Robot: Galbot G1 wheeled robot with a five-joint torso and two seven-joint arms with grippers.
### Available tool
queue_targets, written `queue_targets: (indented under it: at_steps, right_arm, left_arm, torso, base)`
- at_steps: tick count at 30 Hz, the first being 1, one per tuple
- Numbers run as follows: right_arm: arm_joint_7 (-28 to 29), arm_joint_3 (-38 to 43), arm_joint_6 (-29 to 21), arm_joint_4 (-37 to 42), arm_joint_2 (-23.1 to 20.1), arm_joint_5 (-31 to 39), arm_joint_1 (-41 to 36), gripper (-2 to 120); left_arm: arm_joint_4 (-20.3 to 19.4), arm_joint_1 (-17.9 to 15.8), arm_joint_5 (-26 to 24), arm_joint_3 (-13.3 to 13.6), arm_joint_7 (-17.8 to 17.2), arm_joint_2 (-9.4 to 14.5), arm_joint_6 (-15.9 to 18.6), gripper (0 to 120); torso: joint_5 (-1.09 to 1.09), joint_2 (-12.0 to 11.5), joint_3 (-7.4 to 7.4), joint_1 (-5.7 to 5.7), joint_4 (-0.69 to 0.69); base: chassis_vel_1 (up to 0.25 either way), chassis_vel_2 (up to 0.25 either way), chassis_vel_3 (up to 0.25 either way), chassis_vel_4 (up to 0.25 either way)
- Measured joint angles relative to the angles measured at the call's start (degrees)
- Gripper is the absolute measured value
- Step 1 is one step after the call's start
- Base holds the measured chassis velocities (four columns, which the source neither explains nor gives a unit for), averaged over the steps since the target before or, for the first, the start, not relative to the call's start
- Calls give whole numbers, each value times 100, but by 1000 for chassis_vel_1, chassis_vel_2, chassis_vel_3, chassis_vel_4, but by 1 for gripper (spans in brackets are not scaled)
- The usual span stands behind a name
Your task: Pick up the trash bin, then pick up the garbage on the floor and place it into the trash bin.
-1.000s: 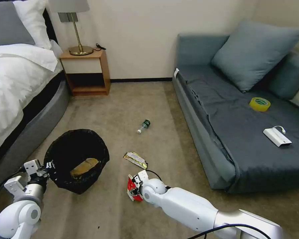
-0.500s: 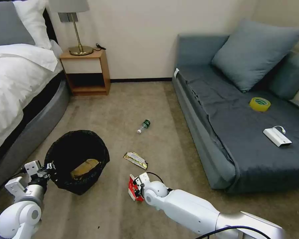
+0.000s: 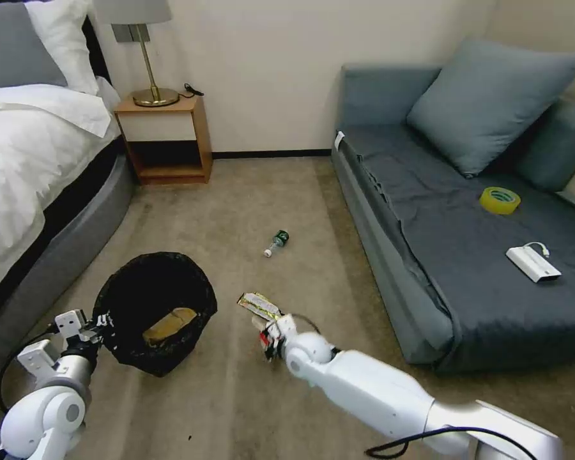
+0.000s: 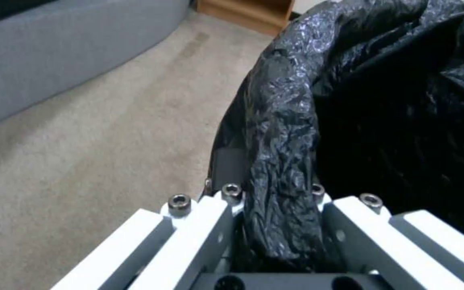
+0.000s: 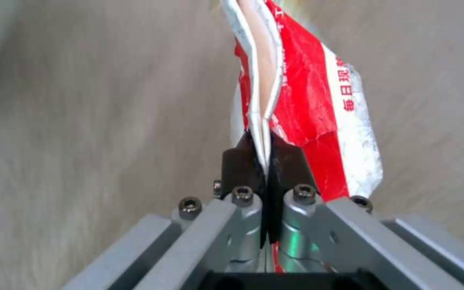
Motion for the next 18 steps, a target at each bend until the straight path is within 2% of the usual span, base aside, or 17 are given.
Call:
queue_targets:
  at_steps: [6, 10, 14, 18]
  right_arm:
    - [96, 454, 66, 969, -651, 120, 512, 0]
    - [25, 414, 291, 1557, -806, 269, 983, 0]
    - [-128, 106, 596, 2050, -757, 376, 1443, 0]
    - [-233, -342, 858, 2458, -428, 418, 1739, 0]
  left_arm:
    - [5, -11, 18, 55, -72, -2, 6, 4]
    - [12, -13, 10, 71, -93, -14, 25, 4]
    - [-15, -13, -34, 78, -125, -29, 50, 4]
    - [-75, -4, -105, 90, -177, -65, 93, 4]
  torso:
    - [-1, 0, 0, 0, -4]
    - [-2, 0, 0, 0, -2]
    - [-2, 0, 0, 0, -2]
    - [-3, 0, 0, 0, 0]
  base:
    - [0, 0, 0, 0]
    - [0, 0, 0, 0]
    - [0, 0, 0, 0]
    - [0, 0, 0, 0]
